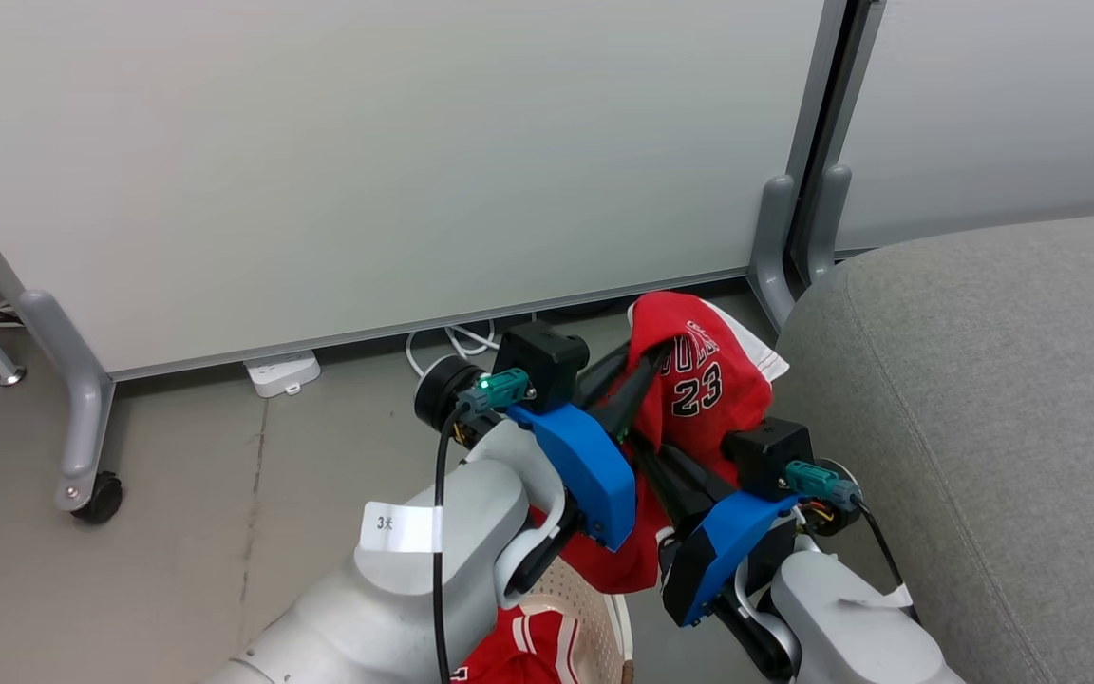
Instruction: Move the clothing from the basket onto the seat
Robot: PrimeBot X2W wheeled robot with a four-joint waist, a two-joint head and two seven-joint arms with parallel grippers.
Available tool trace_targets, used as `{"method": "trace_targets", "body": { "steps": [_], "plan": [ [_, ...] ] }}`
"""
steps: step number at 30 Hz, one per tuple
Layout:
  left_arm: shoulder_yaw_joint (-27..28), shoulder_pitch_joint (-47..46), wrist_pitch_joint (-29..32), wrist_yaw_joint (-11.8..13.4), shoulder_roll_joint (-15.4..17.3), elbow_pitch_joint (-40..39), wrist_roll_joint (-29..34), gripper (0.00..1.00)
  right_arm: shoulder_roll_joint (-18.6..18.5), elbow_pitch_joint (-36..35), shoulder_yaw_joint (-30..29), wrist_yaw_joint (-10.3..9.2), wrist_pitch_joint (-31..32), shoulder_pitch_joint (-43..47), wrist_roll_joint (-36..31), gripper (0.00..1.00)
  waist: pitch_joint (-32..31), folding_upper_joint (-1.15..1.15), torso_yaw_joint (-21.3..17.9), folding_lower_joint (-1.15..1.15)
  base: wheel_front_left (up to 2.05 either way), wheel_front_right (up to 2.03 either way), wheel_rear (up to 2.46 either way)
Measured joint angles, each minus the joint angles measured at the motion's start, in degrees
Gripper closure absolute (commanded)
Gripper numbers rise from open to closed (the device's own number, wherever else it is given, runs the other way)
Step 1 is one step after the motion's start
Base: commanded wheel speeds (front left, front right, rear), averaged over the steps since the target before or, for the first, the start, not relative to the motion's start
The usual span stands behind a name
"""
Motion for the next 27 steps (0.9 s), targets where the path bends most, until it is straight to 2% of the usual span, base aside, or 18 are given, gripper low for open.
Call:
{"method": "trace_targets", "body": {
  "steps": [7, 11, 19, 27],
  "plan": [
    [2.4, 0.4, -0.6, 0.5, 0.9, -0.8, 3.0, 0.00, 0.0, -0.2, -0.1, 0.00, 0.0, 0.0, -0.6, 1.00, 0.5, 0.00, -0.5, 0.00, 0.00, 0.00, 0.00],
    [7.7, 4.2, -0.7, 1.2, 3.2, -5.5, 6.6, 0.00, 0.0, -0.4, -0.5, 0.00, 0.0, -0.1, -1.1, 1.00, 0.8, 0.00, -0.9, 0.00, 0.00, 0.00, 0.00],
    [20.2, 18.0, -0.7, 2.3, 8.3, -16.7, 16.3, 0.00, 0.0, -1.3, -2.6, 0.00, 0.0, -0.1, -2.5, 1.00, 1.4, 0.00, -1.1, 0.00, 0.00, 0.00, 0.00],
    [32.2, 31.0, -0.8, 1.5, 9.6, -24.2, 24.4, 0.00, 0.0, -2.4, -5.0, 0.00, 0.0, 0.0, -3.8, 1.00, 1.9, 0.00, -0.7, 0.00, 0.00, 0.00, 0.00]
  ]
}}
